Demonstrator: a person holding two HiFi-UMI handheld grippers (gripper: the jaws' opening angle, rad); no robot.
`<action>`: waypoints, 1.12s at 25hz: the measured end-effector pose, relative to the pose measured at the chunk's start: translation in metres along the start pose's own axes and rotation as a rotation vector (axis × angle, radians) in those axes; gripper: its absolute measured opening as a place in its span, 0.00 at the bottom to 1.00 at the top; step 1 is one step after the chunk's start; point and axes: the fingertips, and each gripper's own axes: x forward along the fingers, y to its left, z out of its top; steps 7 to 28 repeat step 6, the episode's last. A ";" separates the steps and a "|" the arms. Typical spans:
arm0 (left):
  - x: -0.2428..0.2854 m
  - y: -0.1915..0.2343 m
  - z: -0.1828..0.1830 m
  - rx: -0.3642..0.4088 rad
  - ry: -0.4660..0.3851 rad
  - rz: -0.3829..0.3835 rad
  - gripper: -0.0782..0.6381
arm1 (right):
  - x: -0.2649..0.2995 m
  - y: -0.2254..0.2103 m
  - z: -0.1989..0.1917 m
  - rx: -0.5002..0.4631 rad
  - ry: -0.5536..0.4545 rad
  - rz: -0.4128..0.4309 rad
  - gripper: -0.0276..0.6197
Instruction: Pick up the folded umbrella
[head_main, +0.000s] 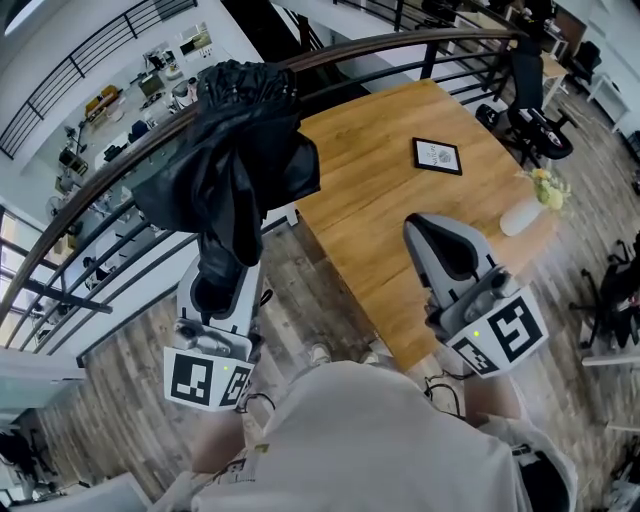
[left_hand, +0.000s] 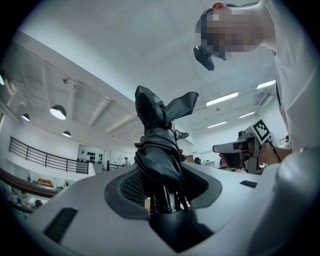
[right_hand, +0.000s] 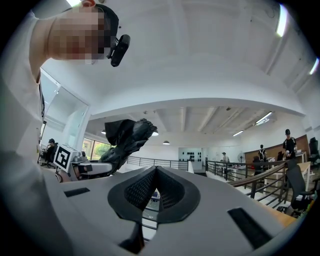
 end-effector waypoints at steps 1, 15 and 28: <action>0.000 -0.001 -0.002 -0.005 0.002 0.000 0.37 | -0.001 0.000 -0.002 0.000 0.003 0.001 0.09; 0.005 -0.006 0.005 -0.020 0.012 -0.010 0.37 | -0.005 -0.004 0.003 0.002 0.011 0.003 0.09; 0.005 -0.006 0.005 -0.020 0.012 -0.010 0.37 | -0.005 -0.004 0.003 0.002 0.011 0.003 0.09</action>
